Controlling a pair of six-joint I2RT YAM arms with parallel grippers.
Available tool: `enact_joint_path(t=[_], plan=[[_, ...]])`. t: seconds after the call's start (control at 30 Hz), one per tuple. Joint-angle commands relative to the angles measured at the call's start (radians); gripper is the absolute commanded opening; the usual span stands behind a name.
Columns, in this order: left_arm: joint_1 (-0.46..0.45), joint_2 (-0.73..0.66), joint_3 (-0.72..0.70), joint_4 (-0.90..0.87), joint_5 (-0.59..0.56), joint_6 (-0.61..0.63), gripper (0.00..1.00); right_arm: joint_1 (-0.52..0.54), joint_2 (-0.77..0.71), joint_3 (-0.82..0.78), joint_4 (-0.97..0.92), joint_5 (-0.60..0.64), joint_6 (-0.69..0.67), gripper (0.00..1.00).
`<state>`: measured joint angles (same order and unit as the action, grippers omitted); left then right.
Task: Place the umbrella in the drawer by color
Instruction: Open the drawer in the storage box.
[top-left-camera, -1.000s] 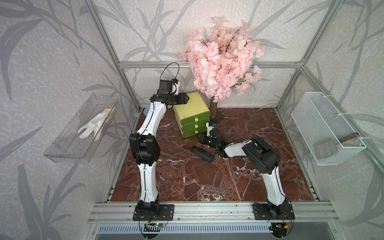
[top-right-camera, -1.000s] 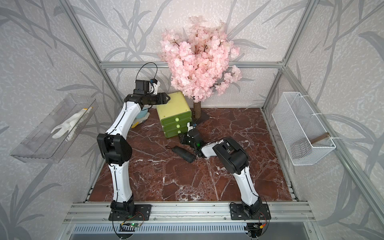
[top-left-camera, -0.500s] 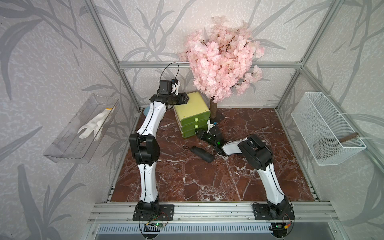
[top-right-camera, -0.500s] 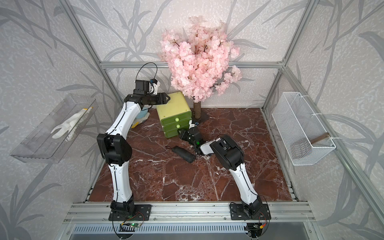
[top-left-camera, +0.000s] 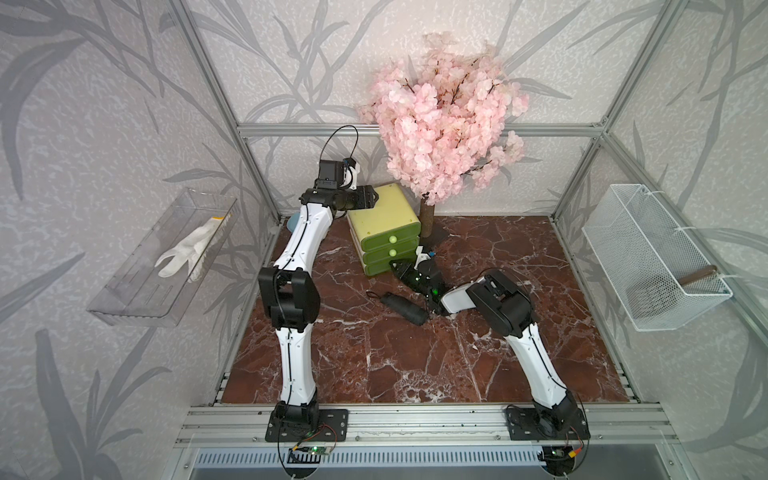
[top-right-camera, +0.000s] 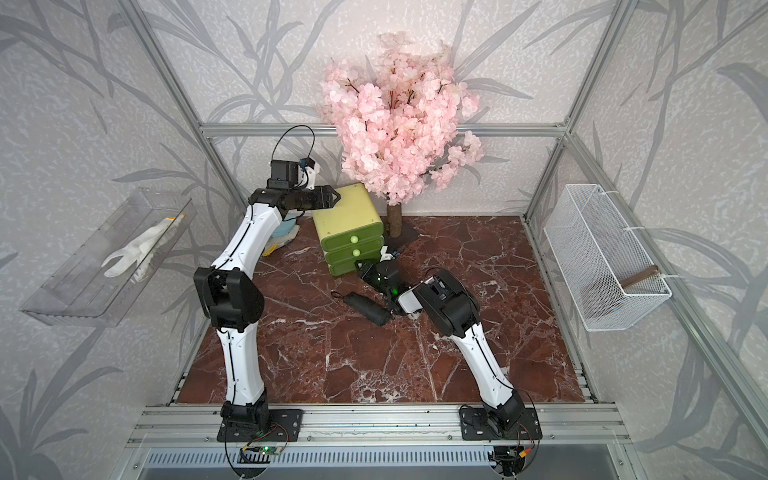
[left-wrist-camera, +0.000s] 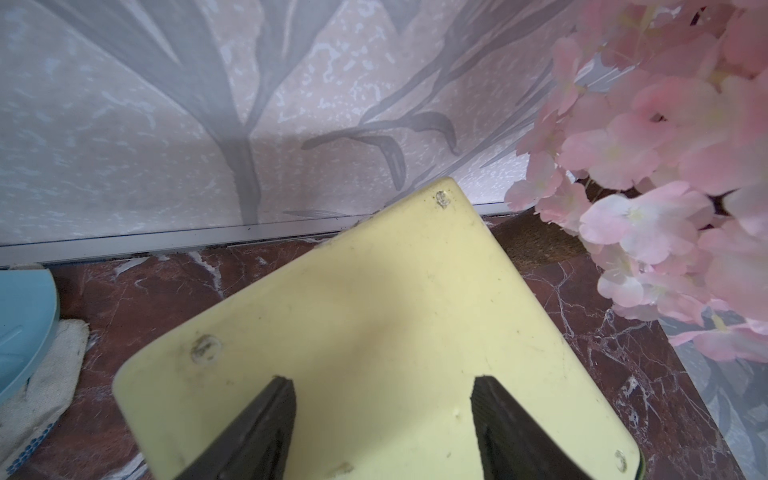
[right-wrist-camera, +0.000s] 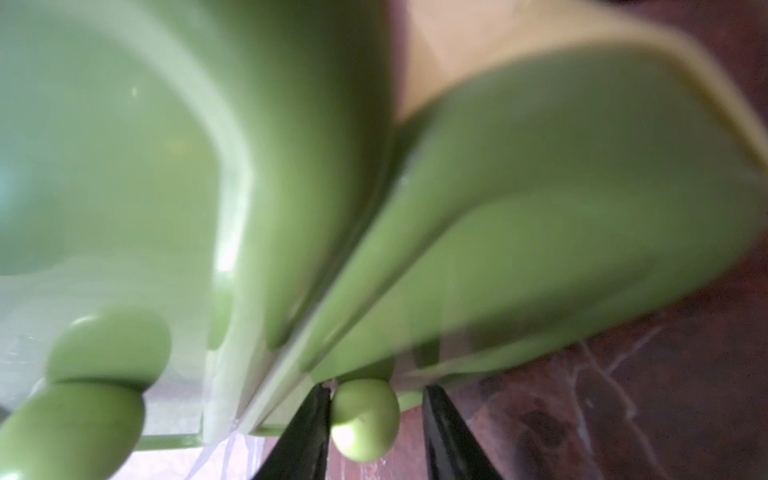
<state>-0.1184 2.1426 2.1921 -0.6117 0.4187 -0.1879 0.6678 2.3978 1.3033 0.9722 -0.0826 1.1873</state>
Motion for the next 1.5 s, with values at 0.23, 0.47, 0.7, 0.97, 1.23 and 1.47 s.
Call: enact_joint_path(t=[0.23,0.47,0.7,0.97,1.23,1.47], plan=[[0.001,0.030,-0.052,-0.147,-0.006,-0.026,0.72,-0.004,0.075,0.058,0.109,0.053,0.081,0.23],[0.002,0.027,-0.052,-0.146,-0.013,-0.027,0.72,-0.005,0.011,-0.043,0.166,0.072,0.008,0.00],[0.006,0.016,-0.041,-0.151,-0.026,-0.034,0.72,0.004,-0.169,-0.236,0.124,0.083,-0.058,0.00],[0.008,-0.046,-0.051,-0.143,-0.025,-0.054,0.72,0.012,-0.200,-0.247,0.059,0.044,-0.051,0.00],[0.006,-0.051,-0.046,-0.149,-0.005,-0.064,0.72,0.049,-0.304,-0.375,0.050,0.078,-0.082,0.00],[0.004,-0.063,-0.052,-0.149,-0.004,-0.065,0.72,0.056,-0.324,-0.421,0.035,0.068,-0.076,0.02]])
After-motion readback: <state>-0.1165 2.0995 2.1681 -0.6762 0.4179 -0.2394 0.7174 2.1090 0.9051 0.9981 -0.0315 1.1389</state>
